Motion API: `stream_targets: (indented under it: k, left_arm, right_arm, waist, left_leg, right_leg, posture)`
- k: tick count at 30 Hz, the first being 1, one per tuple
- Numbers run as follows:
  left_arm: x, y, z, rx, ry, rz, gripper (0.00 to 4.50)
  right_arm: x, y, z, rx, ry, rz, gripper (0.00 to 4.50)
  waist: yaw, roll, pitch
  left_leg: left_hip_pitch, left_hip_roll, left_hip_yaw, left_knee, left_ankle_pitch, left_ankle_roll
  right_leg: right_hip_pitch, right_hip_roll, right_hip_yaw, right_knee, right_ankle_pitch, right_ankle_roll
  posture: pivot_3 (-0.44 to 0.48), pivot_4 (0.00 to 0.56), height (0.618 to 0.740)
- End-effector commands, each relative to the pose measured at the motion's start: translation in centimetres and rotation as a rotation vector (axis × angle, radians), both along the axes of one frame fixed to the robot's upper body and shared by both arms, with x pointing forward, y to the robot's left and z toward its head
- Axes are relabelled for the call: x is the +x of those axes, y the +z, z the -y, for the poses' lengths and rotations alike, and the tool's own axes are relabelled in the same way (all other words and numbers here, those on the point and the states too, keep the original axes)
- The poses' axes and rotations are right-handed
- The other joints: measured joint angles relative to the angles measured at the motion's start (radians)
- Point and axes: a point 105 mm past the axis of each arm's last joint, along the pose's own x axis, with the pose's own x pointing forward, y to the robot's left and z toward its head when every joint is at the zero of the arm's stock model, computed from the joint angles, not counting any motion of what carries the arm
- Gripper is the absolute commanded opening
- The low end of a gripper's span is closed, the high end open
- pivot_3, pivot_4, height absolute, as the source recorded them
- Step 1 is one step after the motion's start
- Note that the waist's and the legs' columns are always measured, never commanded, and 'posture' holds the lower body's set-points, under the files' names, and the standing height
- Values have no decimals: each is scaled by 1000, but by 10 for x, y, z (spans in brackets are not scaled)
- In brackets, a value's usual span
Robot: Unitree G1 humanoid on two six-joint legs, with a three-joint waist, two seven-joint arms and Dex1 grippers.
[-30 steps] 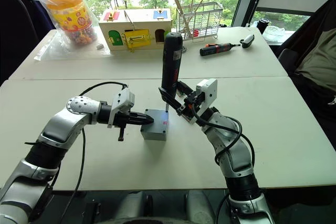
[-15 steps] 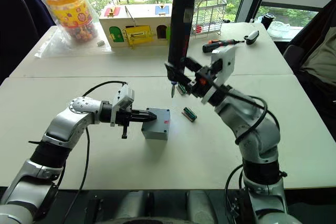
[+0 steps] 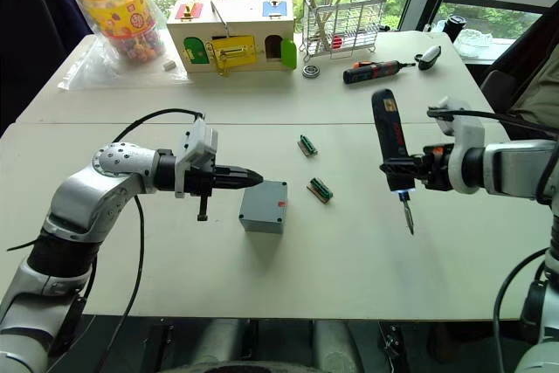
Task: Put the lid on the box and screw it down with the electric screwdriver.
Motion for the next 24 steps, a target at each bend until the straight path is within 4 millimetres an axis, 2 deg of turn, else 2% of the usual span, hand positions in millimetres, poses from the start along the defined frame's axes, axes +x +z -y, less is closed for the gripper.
stream_targets:
  k: [1, 7, 18, 20, 21, 24]
  left_arm:
    - [-21, -7, 5, 44, -92, -57, 0]
    - [-28, -18, 10, 67, -113, -85, 0]
    - [-20, -19, 5, 34, -42, -110, 0]
    - [-18, -16, 2, 7, -26, -132, 0]
    - [-15, -13, -1, -13, -12, -143, 0]
    - [-2, -5, -14, -72, 67, -163, 0]
  right_arm:
    - [-5, -10, 16, 12, -41, -103, 1798]
    - [7, -32, 31, 48, -143, -245, 1798]
    - [28, -43, 22, 71, -177, -283, 1798]
    - [29, -46, 24, 56, -194, -280, 2808]
    - [29, -47, 25, 52, -198, -275, 3053]
    - [34, -43, 29, 31, -213, -221, 4237]
  waist:
    - [-1, 1, 1]
    - [3, 2, 2]
    - [6, 2, 2]
    - [6, 2, 2]
    - [6, 2, 2]
    - [6, 2, 2]
  left_leg:
    - [1, 0, 1, 0, 0, 0]
    - [2, 2, 0, 2, 0, 0]
    - [0, 2, 0, 2, 0, 0]
    - [0, 2, 0, 2, 0, 0]
    - [1, 2, 0, 2, 0, 0]
    - [1, 2, 0, 3, 0, 0]
  right_leg:
    - [0, 0, 1, 1, 0, 0]
    - [0, 4, 1, 3, 0, 0]
    - [-1, 5, 1, 3, 0, 0]
    - [0, 5, 1, 3, 0, 0]
    - [0, 5, 1, 3, 0, 0]
    - [1, 5, 1, 3, 0, 0]
  posture:
    - [0, 150, 736]
    - [0, 150, 736]
    - [0, 150, 736]
    - [0, 150, 736]
    - [0, 150, 736]
    - [0, 150, 736]
